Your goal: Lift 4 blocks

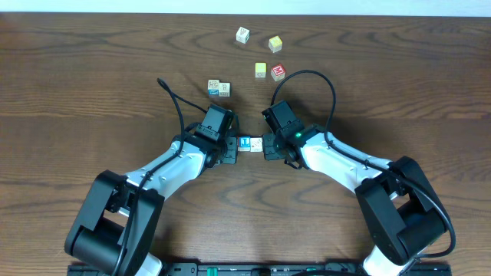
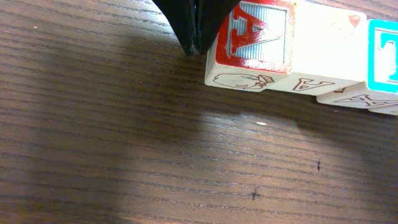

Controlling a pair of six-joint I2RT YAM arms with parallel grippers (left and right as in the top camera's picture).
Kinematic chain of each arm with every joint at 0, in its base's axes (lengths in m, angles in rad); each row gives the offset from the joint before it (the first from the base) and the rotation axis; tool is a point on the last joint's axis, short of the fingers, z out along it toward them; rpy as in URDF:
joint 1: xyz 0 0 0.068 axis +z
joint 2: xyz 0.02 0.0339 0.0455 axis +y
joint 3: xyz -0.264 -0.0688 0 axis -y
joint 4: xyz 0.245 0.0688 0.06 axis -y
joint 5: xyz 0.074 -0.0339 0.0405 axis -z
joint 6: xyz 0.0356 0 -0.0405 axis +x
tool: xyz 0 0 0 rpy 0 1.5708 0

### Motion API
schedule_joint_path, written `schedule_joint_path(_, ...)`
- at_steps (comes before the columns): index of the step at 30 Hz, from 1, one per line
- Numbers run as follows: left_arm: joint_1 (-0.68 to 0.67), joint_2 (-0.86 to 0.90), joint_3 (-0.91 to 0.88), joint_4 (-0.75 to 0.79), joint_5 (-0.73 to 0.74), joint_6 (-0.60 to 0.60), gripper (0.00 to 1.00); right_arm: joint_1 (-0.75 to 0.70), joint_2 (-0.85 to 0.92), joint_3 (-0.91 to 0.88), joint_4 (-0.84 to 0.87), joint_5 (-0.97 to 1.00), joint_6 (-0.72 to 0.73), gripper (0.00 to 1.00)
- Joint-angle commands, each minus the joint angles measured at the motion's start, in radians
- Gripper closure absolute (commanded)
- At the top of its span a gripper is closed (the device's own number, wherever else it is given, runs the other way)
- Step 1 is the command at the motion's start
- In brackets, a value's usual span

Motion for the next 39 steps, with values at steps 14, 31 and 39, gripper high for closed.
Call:
schedule_joint_path(14,-0.011,-0.026,0.029,0.004,-0.023,0.027,0.93,0.01,0.013,0.022,0.005,-0.034,-0.015,0.99)
schedule_joint_path(31,-0.011,-0.026,0.029,0.005,-0.027,0.028,0.93,0.01,0.013,0.022,0.005,-0.033,-0.015,0.99)
schedule_joint_path(39,-0.011,-0.026,0.029,0.021,-0.068,0.032,0.93,0.01,0.013,0.022,0.006,-0.033,-0.015,0.99)
